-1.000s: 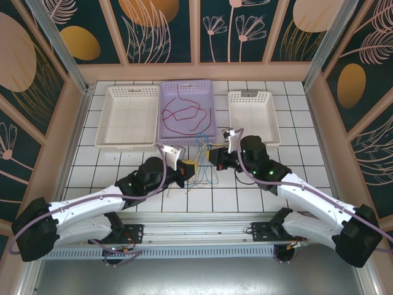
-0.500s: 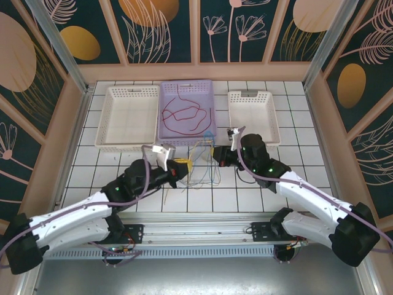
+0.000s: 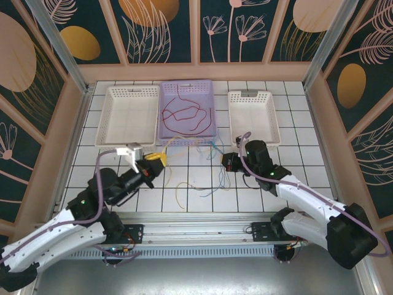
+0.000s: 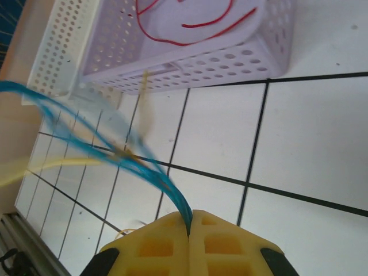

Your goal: Untangle the cables

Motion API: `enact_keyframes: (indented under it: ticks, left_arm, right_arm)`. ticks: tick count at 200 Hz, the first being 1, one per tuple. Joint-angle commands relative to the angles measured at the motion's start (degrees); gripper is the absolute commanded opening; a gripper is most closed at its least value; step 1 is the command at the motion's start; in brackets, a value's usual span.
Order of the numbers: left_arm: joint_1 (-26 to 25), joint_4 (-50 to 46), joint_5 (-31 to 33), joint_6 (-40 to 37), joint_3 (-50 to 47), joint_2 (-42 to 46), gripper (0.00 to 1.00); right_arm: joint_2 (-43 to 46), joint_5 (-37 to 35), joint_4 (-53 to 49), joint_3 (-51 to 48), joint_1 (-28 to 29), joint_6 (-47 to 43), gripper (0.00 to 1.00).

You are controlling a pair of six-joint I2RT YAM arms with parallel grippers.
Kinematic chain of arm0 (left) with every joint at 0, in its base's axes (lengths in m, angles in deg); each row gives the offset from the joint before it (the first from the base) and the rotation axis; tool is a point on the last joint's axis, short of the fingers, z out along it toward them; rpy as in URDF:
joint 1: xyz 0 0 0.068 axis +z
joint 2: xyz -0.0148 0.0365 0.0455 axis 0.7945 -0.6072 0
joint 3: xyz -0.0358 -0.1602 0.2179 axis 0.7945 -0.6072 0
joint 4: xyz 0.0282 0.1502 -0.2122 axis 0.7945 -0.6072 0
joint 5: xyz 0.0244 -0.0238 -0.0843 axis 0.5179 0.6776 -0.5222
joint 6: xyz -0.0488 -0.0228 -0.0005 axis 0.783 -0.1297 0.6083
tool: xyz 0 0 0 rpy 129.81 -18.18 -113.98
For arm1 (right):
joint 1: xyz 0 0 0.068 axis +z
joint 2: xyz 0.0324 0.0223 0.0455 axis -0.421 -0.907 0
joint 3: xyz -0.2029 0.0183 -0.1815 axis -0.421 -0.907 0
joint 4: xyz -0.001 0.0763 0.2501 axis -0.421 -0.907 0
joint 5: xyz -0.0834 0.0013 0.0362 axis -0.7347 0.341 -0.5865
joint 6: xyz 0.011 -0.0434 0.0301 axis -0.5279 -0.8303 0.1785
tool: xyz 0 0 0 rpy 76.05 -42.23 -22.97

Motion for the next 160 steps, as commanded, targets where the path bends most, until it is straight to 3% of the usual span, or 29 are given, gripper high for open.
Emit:
enact_keyframes:
  ticks: [1,40,160]
  left_arm:
    - [-0.2,-4.3,4.1,-2.7,3.0,1.0,0.0]
    - [-0.3,-8.9,7.4,-4.7,7.1,2.0,0.0]
    - [-0.3,-19.8,27.1,-9.7,20.1,3.3,0.0]
  right_arm:
    - [1.0,-0.5,1.2,-1.2,-1.0,0.9,0.0]
    - [1.8,-0.7,0.9,-2.7,-1.2,0.6,0.0]
    - [4.6,-0.4,-0.3,-5.6,-5.1,-0.8,0.0]
